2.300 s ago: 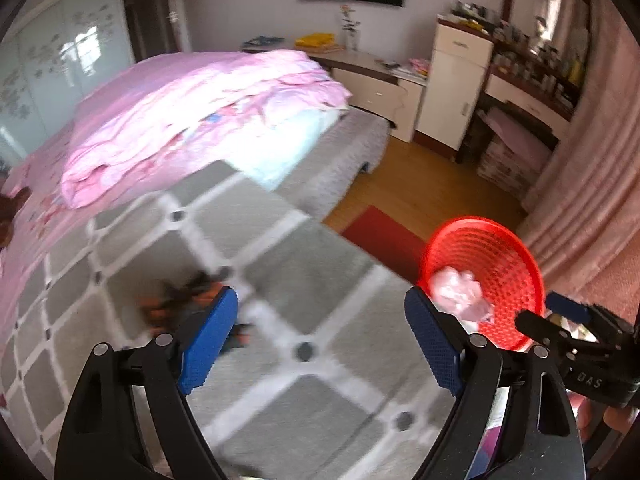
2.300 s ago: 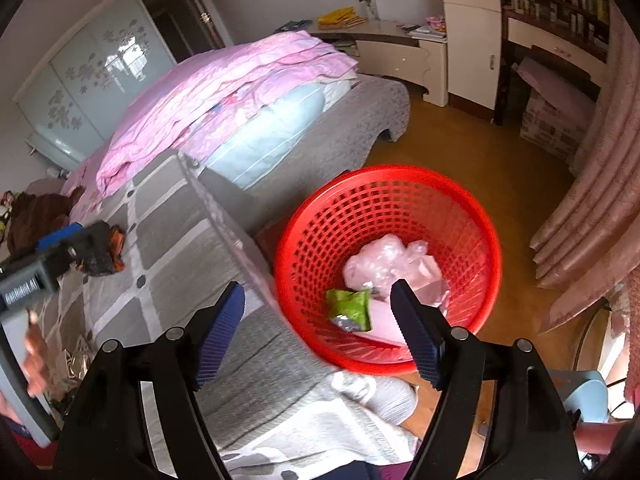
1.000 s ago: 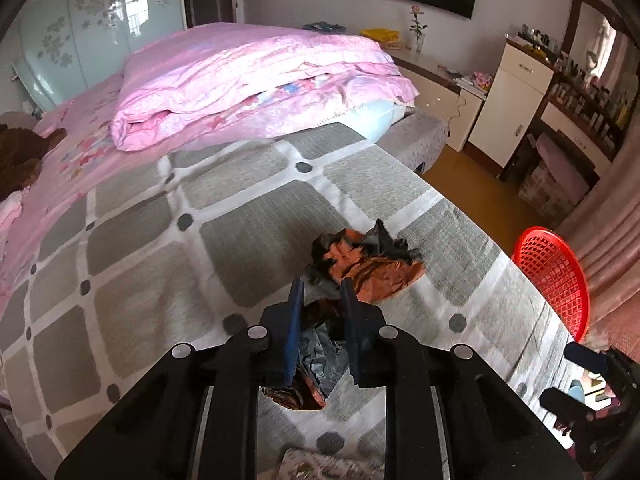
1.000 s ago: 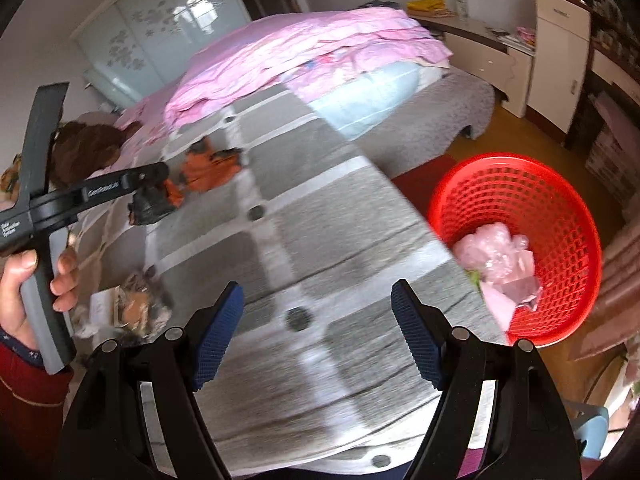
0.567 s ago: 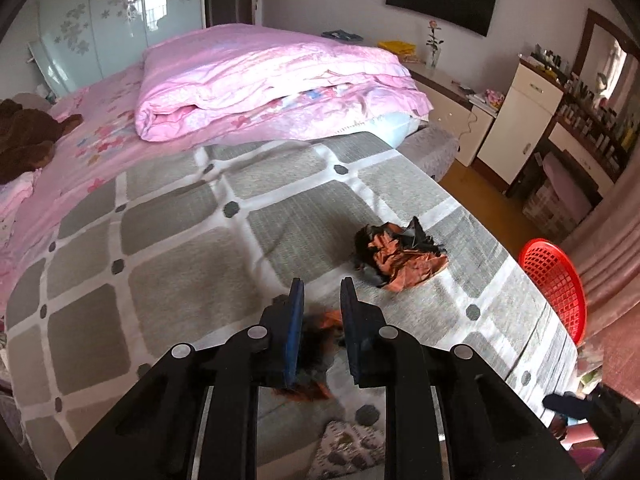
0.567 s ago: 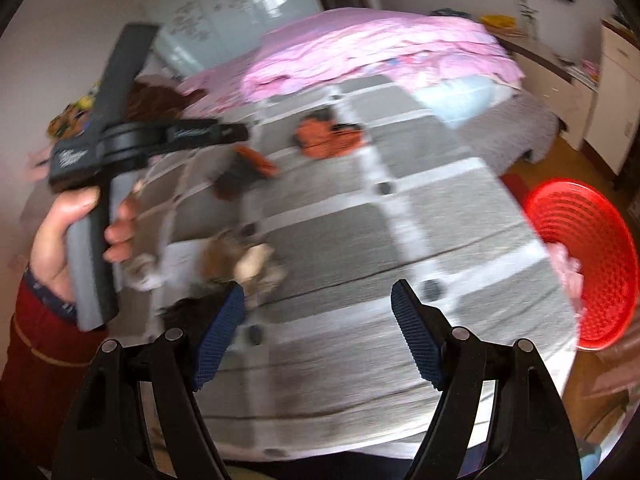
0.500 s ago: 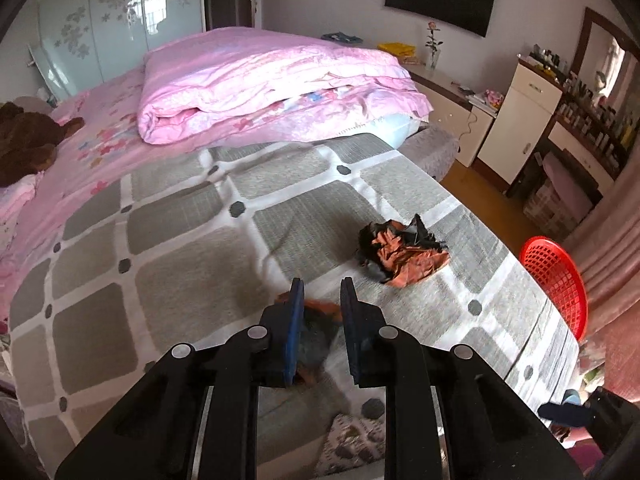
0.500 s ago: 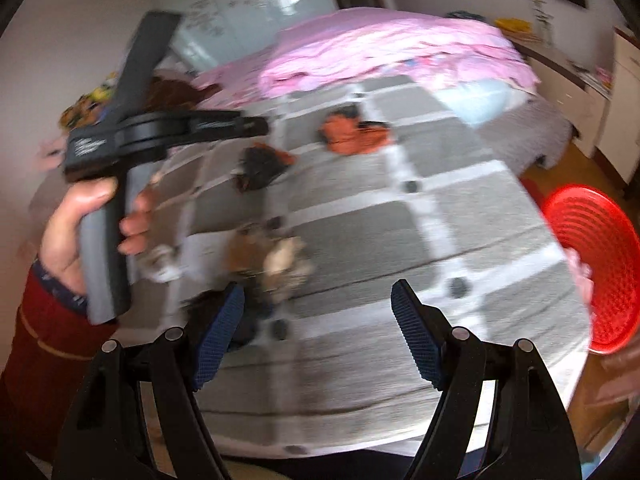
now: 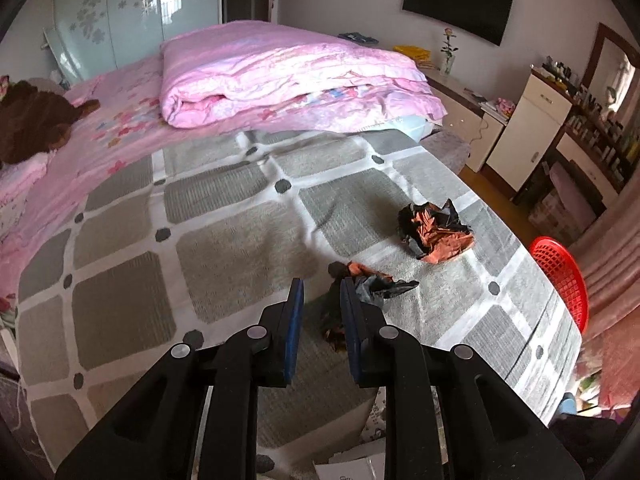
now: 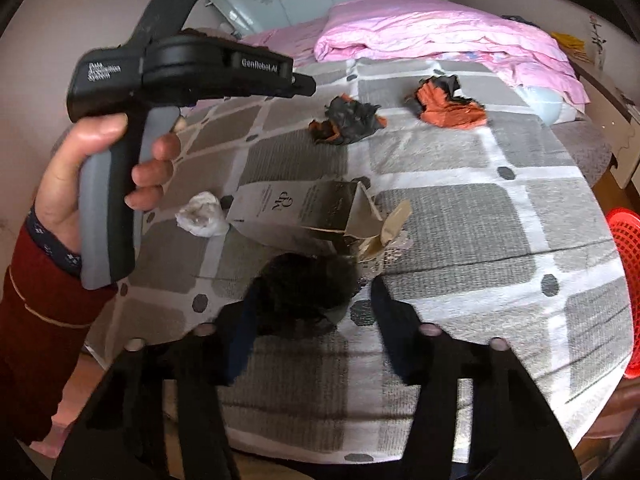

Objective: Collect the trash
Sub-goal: 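Grasp a second black plastic bag with the right tool while the left tool holds its bag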

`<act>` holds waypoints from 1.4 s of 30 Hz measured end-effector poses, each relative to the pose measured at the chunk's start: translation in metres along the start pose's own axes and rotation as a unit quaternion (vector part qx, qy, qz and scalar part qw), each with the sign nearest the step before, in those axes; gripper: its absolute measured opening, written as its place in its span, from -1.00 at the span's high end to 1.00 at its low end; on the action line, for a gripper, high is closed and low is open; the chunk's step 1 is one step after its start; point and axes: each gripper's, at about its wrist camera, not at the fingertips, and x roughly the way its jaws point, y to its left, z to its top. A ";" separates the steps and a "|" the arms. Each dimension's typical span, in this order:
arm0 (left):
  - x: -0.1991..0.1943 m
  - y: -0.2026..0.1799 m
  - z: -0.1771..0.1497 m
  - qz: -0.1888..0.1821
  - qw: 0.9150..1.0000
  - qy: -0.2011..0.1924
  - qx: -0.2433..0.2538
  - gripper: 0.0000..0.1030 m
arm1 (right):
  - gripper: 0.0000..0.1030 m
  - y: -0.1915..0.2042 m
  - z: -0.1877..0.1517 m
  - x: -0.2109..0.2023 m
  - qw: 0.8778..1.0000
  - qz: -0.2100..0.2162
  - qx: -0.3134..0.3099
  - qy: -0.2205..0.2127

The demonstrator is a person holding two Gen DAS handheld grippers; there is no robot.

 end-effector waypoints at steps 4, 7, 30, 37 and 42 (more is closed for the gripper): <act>-0.002 0.000 -0.002 0.005 1.000 -0.004 0.003 0.20 | 0.40 0.003 0.000 0.002 1.000 0.006 -0.007 0.002; 0.000 0.001 -0.004 0.002 1.000 -0.002 0.003 0.09 | 0.51 0.006 0.001 0.000 1.000 0.003 -0.014 0.001; 0.036 -0.016 -0.004 -0.007 0.998 0.030 0.052 -0.19 | 0.53 -0.101 0.016 -0.057 0.988 -0.088 0.105 -0.065; 0.044 -0.031 -0.010 0.009 0.994 0.040 0.096 0.35 | 0.53 -0.113 0.017 -0.052 0.986 -0.091 0.122 -0.062; 0.043 -0.029 -0.011 0.009 0.995 0.036 0.091 0.43 | 0.53 -0.120 0.019 -0.054 0.985 -0.093 0.132 -0.067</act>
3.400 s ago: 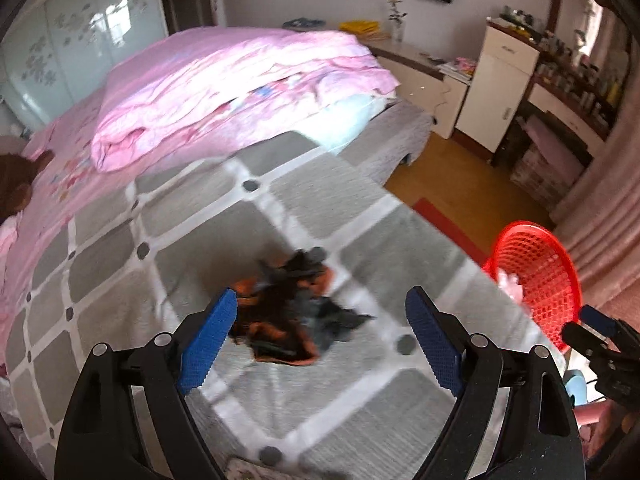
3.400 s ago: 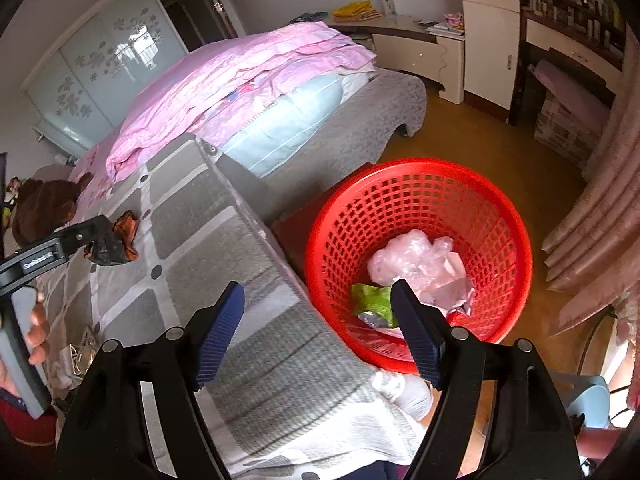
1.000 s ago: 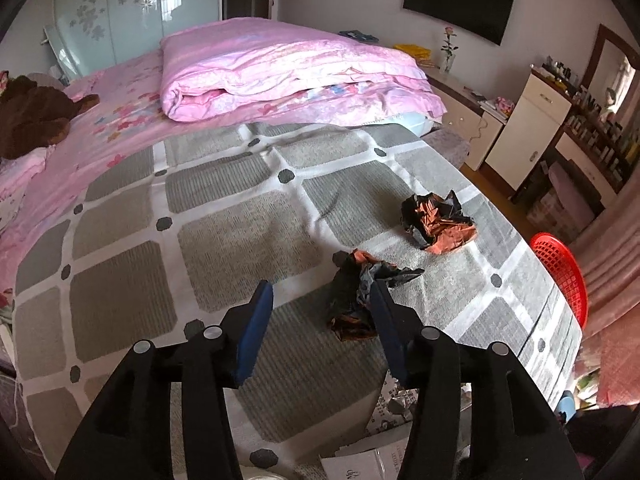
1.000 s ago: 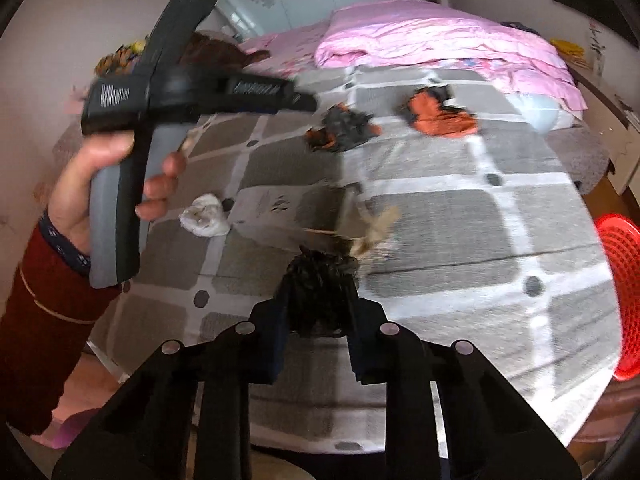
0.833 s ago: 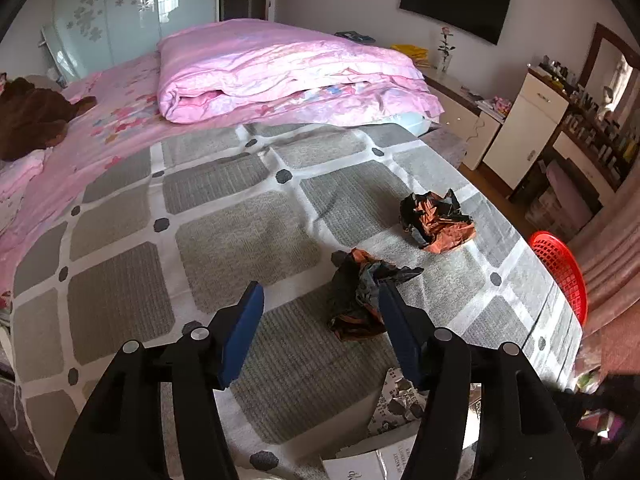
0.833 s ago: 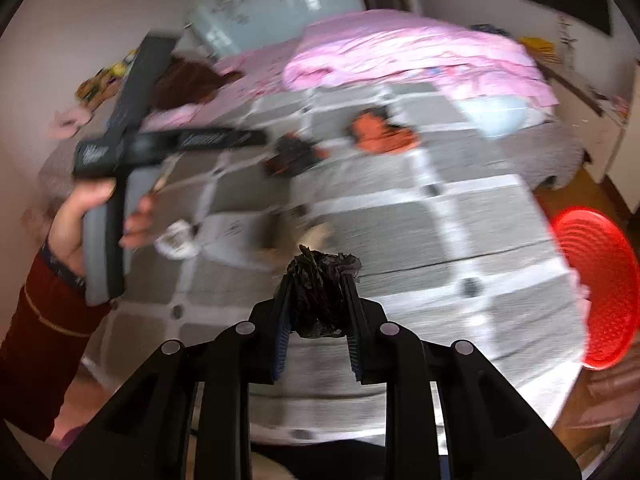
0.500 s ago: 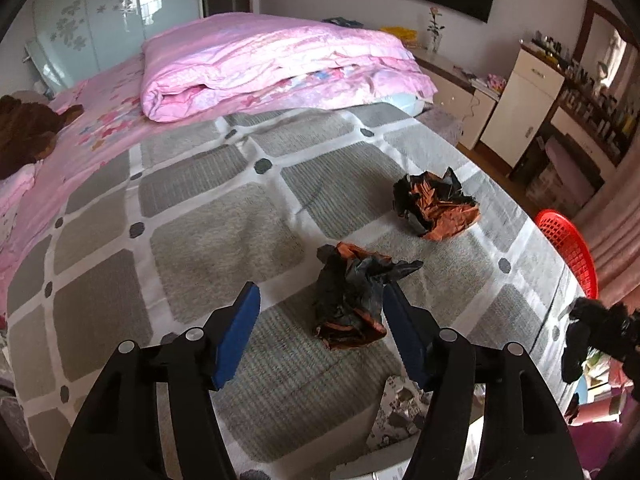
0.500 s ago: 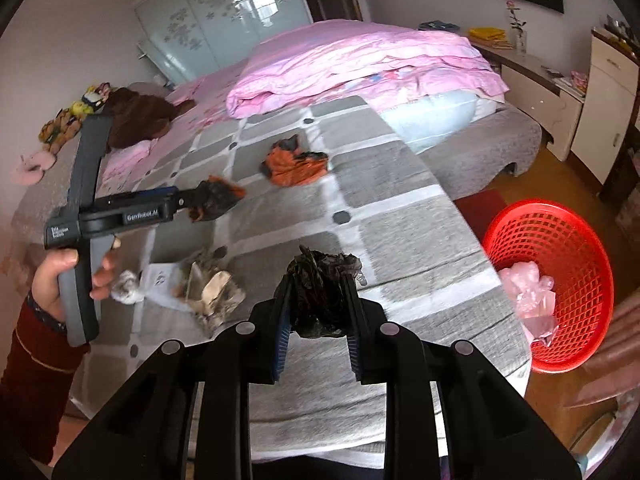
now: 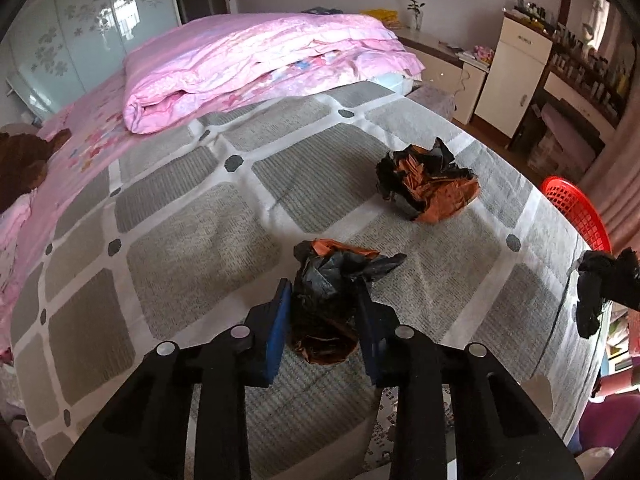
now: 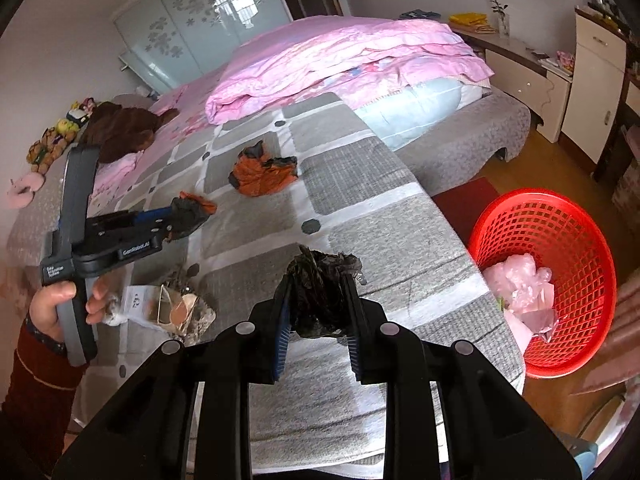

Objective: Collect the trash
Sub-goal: 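Grasp a second black plastic bag with the right tool while the left tool holds its bag, then carry both black bags to the red wastebasket and release them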

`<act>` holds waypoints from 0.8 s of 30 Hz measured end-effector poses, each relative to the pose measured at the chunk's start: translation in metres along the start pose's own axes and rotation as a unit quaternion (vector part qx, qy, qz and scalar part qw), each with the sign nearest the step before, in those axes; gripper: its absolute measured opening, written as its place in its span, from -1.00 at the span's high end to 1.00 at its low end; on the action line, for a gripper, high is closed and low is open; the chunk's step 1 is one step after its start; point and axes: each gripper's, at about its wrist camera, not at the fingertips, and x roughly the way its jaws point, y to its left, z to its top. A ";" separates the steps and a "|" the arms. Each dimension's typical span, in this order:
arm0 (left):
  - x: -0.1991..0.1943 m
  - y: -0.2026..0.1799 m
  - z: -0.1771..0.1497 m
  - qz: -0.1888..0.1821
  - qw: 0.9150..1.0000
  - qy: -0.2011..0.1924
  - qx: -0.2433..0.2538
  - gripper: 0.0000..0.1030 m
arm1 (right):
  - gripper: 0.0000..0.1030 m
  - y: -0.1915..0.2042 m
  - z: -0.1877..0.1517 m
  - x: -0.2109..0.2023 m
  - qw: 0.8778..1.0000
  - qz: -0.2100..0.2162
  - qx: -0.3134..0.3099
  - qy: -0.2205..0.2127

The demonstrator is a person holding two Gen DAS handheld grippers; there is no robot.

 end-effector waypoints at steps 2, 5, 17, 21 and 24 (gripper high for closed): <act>-0.003 0.000 0.001 0.001 1.000 -0.003 -0.004 0.44 | 0.53 -0.003 0.001 -0.001 1.000 -0.001 0.004 -0.003; -0.011 -0.001 0.003 0.000 1.000 -0.012 -0.004 0.44 | 0.53 -0.007 0.003 -0.003 1.000 -0.003 0.011 -0.008; -0.045 -0.034 0.018 -0.009 0.999 -0.052 0.009 0.44 | 0.53 -0.030 0.014 -0.023 0.998 -0.031 0.037 -0.046; -0.048 -0.044 0.022 -0.015 0.998 -0.057 0.014 0.44 | 0.53 -0.041 0.018 -0.032 0.996 -0.045 0.047 -0.060; -0.049 -0.050 0.024 -0.018 0.998 -0.059 0.017 0.44 | 0.53 -0.052 0.021 -0.039 0.994 -0.056 0.058 -0.071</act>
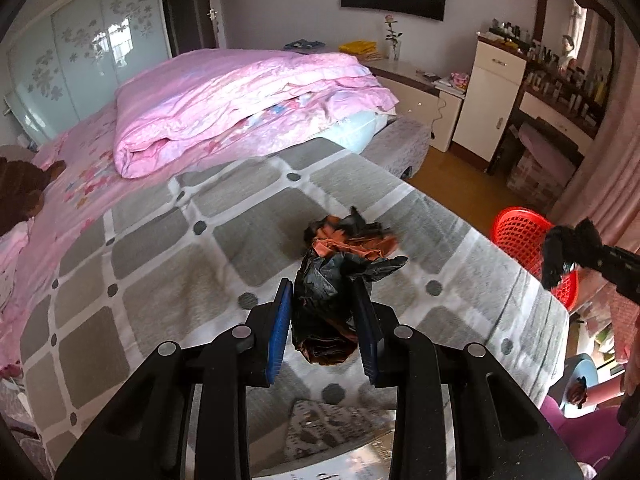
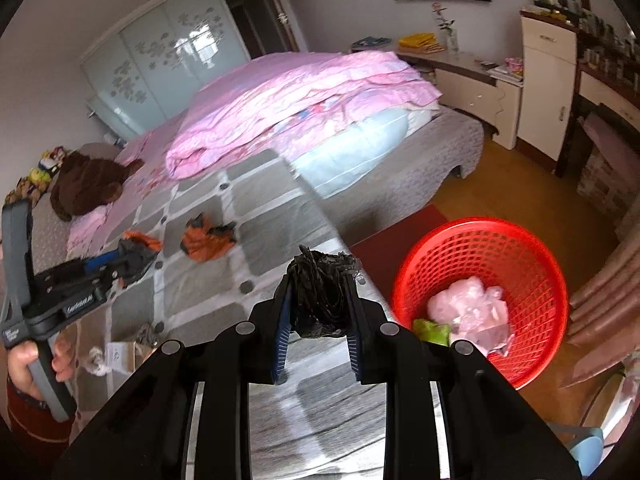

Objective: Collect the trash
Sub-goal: 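Carry both black bags to the red wastebasket and release them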

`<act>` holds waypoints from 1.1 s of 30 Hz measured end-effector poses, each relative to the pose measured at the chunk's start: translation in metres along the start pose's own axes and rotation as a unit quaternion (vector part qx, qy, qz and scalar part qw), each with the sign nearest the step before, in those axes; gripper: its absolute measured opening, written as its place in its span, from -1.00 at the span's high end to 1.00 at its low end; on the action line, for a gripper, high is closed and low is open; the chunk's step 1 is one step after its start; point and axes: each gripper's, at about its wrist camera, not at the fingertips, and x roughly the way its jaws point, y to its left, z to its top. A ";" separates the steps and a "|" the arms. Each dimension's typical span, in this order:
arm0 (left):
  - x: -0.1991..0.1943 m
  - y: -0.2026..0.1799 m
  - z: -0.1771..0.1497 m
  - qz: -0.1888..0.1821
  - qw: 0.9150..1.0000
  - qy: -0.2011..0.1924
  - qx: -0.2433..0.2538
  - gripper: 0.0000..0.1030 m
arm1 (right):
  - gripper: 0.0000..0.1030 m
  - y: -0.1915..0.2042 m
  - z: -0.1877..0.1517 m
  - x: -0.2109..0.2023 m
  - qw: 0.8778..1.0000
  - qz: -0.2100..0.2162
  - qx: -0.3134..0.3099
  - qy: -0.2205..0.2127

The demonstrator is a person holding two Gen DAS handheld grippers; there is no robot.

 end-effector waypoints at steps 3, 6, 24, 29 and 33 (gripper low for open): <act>-0.001 -0.008 0.004 -0.005 1.000 -0.005 0.002 0.44 | 0.53 -0.012 0.005 -0.006 1.000 -0.011 0.012 -0.012; -0.004 -0.018 0.009 -0.011 1.000 -0.010 0.006 0.44 | 0.53 -0.023 0.008 -0.013 0.999 -0.022 0.025 -0.022; 0.014 -0.120 0.037 -0.083 0.994 -0.012 0.074 0.44 | 0.53 -0.106 0.003 -0.047 0.989 -0.095 0.105 -0.052; 0.026 -0.150 0.038 -0.101 0.990 -0.001 0.094 0.44 | 0.53 -0.123 -0.002 -0.050 0.985 -0.110 0.121 -0.051; 0.034 -0.177 0.037 -0.114 0.987 0.005 0.117 0.44 | 0.52 -0.136 -0.007 -0.050 0.983 -0.120 0.134 -0.047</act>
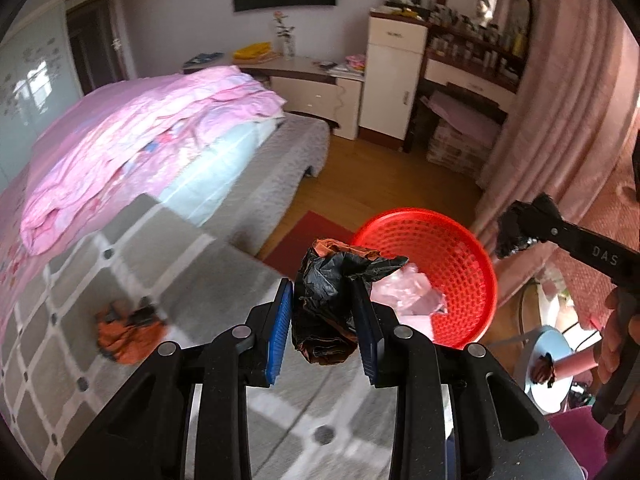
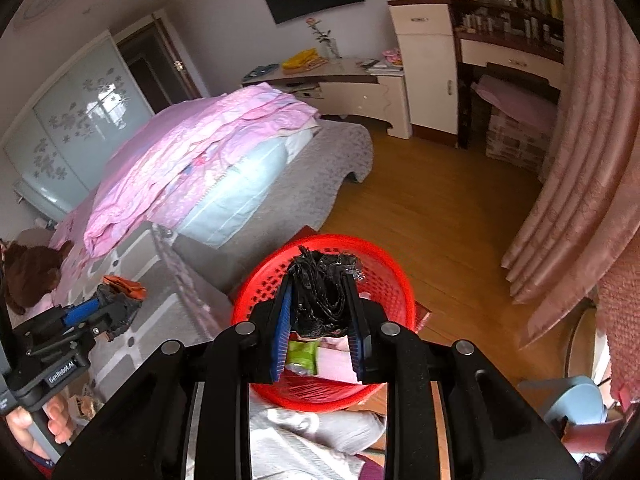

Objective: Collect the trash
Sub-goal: 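Carry both black bags to the red wastebasket and release them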

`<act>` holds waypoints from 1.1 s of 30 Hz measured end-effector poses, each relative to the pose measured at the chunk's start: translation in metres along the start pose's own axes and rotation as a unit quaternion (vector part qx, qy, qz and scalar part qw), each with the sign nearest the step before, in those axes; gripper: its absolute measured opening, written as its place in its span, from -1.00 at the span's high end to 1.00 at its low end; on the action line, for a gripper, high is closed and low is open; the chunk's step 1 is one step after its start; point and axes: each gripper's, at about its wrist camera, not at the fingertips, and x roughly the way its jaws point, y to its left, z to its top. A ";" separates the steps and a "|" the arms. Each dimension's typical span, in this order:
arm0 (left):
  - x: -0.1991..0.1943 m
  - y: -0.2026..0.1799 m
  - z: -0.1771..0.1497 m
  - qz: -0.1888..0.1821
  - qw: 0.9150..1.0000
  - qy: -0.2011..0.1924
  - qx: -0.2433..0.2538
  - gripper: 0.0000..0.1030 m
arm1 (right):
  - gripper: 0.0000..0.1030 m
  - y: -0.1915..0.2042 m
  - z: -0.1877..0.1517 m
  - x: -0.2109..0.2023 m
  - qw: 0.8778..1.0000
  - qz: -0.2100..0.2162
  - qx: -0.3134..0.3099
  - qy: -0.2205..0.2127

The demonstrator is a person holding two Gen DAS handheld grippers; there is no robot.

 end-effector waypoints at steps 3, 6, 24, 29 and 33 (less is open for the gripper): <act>0.012 -0.014 0.003 -0.012 1.000 0.008 0.008 0.44 | 0.51 -0.007 -0.001 0.004 1.000 -0.005 0.007 0.005; 0.023 -0.024 0.005 -0.018 1.000 0.017 0.015 0.44 | 0.51 -0.011 -0.003 0.008 1.000 -0.009 0.010 0.009; 0.083 -0.054 0.008 -0.049 0.995 0.077 0.040 0.42 | 0.45 -0.023 -0.010 0.053 0.998 -0.018 0.020 0.057; 0.086 -0.053 0.008 -0.051 0.995 0.079 0.040 0.08 | 0.12 -0.024 -0.010 0.056 0.998 -0.018 0.026 0.057; 0.084 -0.051 0.006 -0.049 0.995 0.076 0.038 -0.04 | 0.07 -0.025 -0.011 0.056 0.998 -0.020 0.028 0.058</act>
